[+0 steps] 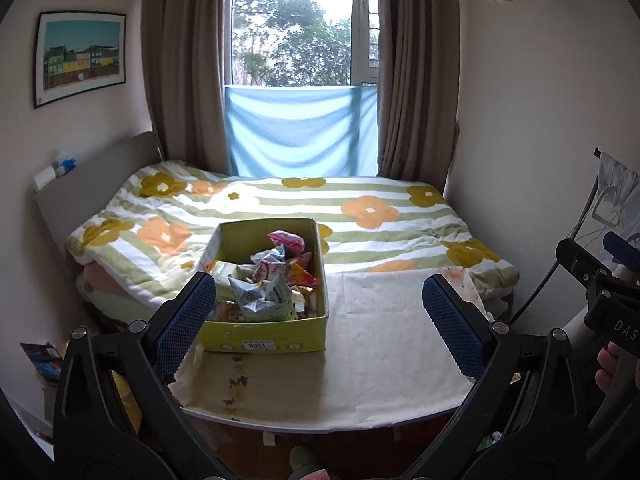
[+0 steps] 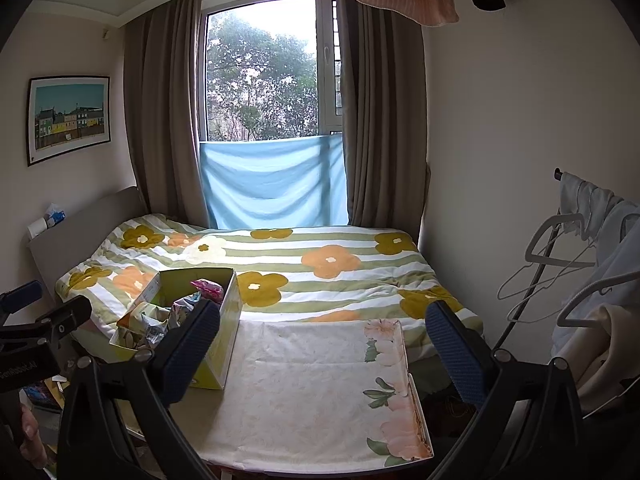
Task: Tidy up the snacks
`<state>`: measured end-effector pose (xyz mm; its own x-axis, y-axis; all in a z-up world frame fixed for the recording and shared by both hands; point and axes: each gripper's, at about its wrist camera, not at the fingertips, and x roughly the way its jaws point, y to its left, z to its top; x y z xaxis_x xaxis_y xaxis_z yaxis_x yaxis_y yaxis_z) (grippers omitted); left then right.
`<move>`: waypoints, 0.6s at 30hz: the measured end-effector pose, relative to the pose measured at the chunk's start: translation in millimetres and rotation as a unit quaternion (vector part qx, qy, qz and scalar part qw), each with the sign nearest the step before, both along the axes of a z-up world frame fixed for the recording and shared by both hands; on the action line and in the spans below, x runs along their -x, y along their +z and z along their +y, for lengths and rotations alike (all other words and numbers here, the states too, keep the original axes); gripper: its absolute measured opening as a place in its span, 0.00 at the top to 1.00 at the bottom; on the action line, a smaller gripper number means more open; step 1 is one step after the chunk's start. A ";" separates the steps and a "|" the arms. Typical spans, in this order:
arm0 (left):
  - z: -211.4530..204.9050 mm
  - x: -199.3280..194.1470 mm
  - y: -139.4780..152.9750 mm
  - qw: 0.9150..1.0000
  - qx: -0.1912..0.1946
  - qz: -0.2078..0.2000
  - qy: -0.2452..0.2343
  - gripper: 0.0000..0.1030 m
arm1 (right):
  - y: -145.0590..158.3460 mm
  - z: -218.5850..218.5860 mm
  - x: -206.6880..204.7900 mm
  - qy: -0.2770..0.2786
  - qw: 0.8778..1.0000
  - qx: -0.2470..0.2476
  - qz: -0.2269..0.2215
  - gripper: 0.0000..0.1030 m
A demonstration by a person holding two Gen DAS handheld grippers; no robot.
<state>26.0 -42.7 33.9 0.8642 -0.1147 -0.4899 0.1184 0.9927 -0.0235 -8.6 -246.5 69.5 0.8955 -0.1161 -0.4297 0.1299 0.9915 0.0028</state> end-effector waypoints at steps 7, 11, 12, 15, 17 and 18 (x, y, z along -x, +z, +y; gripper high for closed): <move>0.3 -3.0 -2.8 1.000 0.000 0.004 -0.001 0.00 | -0.1 0.5 -3.9 -0.001 1.000 -0.001 0.003 0.01; -0.6 -5.0 -4.5 1.000 -0.002 0.006 0.000 0.00 | -0.5 0.5 -4.7 -0.001 1.000 -0.001 0.005 0.01; -0.9 -5.1 -4.8 1.000 -0.003 0.006 0.001 0.00 | -1.2 0.6 -5.1 -0.002 1.000 -0.001 0.005 0.01; -2.1 -5.7 -5.5 1.000 -0.003 0.007 0.001 0.00 | -1.8 0.9 -5.7 -0.002 1.000 -0.001 0.007 0.01; -2.7 -6.5 -6.3 1.000 -0.004 0.008 0.002 0.00 | -3.2 1.6 -6.9 -0.001 1.000 0.000 0.009 0.01; -2.7 -7.1 -6.6 1.000 -0.004 0.008 0.003 0.00 | -3.6 1.5 -7.3 -0.001 1.000 -0.001 0.010 0.01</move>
<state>33.1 -45.4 27.2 0.8568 -0.1060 -0.5047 0.1127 0.9935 -0.0173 -1.3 -245.0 65.8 0.8865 -0.1179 -0.4475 0.1325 0.9912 0.0012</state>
